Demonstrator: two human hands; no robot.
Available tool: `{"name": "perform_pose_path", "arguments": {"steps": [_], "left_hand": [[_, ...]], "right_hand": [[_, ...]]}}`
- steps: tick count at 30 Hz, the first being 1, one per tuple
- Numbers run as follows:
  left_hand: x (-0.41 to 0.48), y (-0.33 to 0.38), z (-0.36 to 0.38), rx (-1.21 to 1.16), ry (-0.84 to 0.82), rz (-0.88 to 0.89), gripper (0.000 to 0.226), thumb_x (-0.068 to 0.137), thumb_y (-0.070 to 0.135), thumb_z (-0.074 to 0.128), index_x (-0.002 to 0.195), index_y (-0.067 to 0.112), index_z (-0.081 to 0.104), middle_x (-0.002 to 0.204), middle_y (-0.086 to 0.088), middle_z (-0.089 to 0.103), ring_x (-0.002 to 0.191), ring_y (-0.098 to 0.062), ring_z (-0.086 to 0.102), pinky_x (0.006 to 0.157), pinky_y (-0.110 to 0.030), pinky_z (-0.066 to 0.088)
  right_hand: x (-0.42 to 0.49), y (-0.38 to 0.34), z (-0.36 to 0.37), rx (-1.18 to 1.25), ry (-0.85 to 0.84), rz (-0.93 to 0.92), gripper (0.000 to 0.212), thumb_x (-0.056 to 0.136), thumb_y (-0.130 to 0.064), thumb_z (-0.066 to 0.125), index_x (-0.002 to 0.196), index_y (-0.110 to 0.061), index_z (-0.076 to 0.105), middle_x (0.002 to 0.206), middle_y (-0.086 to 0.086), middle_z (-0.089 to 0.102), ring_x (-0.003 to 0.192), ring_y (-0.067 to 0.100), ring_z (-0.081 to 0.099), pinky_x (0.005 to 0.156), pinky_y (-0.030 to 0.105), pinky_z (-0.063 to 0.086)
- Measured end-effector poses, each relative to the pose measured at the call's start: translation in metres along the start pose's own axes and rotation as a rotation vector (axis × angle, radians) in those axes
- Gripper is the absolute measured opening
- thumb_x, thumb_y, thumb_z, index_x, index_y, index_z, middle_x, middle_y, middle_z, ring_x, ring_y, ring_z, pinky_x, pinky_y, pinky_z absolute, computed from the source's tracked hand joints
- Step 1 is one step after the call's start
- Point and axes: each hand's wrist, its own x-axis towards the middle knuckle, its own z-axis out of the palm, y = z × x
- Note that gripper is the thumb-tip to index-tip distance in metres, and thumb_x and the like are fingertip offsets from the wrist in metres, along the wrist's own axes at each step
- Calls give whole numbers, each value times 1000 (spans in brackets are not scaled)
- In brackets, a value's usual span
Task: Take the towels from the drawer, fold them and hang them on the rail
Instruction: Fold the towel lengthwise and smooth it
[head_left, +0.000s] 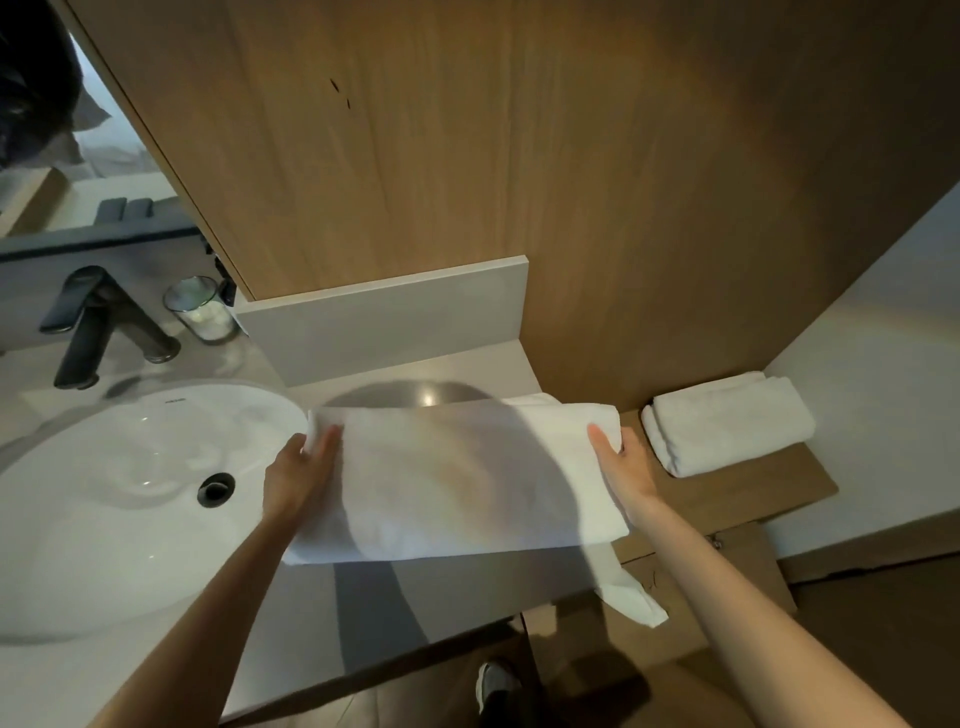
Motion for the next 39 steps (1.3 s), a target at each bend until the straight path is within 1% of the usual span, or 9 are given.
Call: {"name": "perform_pose_path", "arguments": {"steps": [5, 9, 16, 20, 24, 26, 30, 34, 39], "left_hand": [[-14, -13, -7, -31, -75, -64, 62, 69, 69, 47, 90, 12, 59, 87, -7, 62, 80, -28, 57, 70, -36, 41], [-21, -12, -2, -50, -23, 5, 48, 91, 58, 50, 91, 10, 49, 87, -9, 59, 85, -34, 57, 71, -41, 42], [-30, -11, -10, -92, 107, 83, 45, 96, 53, 42, 88, 8, 45, 81, -9, 57, 79, -30, 53, 67, -40, 38], [-34, -24, 1, -42, 34, -6, 47, 97, 52, 39, 93, 6, 50, 93, -13, 61, 91, -36, 56, 76, -41, 39], [-32, -20, -6, -138, -37, -128, 68, 94, 65, 29, 110, 5, 58, 110, -14, 60, 105, -37, 53, 89, -43, 38], [-32, -21, -12, -185, -89, -193, 66, 95, 64, 28, 116, 10, 60, 115, -14, 58, 105, -35, 52, 90, -41, 37], [-38, -25, -15, -111, -97, -101, 59, 86, 65, 46, 95, 8, 59, 95, -11, 62, 96, -35, 57, 82, -41, 44], [-45, -24, -2, 97, 25, -45, 44, 99, 48, 36, 106, 6, 49, 112, -19, 61, 104, -39, 55, 77, -38, 36], [-42, -21, -1, 24, 55, -162, 60, 97, 58, 27, 127, 10, 48, 129, -22, 50, 119, -41, 46, 94, -48, 38]], "right_hand": [[-15, 5, -15, 36, -157, 39, 29, 91, -42, 61, 111, -20, 59, 102, 0, 69, 90, 17, 67, 62, 24, 53], [-20, 5, -12, -49, -92, -79, 36, 94, -47, 54, 122, -26, 49, 113, -4, 63, 100, 15, 63, 81, 37, 57], [-22, -26, -12, -195, 5, -304, 13, 98, -45, 48, 93, -33, 47, 94, -12, 60, 86, 8, 62, 71, 31, 53], [-9, -1, -8, -180, -42, -122, 21, 96, -49, 49, 93, -28, 51, 101, 3, 64, 93, 21, 64, 82, 44, 54], [-1, 9, -6, -101, -25, 37, 48, 93, -52, 52, 116, -9, 51, 113, 10, 61, 99, 26, 62, 73, 35, 51], [0, 9, -10, -104, -32, 29, 40, 95, -45, 53, 110, -8, 51, 109, 14, 62, 91, 23, 61, 67, 31, 47], [-4, 8, -12, -152, 5, -100, 28, 95, -37, 56, 112, -18, 44, 110, 4, 58, 89, 14, 58, 72, 32, 49], [-4, 11, -7, -158, 74, -139, 27, 94, -39, 57, 111, -21, 46, 111, 5, 60, 93, 17, 60, 80, 38, 54], [-2, 6, -5, -76, -14, 219, 52, 90, -58, 53, 119, -15, 48, 115, 7, 61, 97, 24, 60, 61, 30, 49]]}}
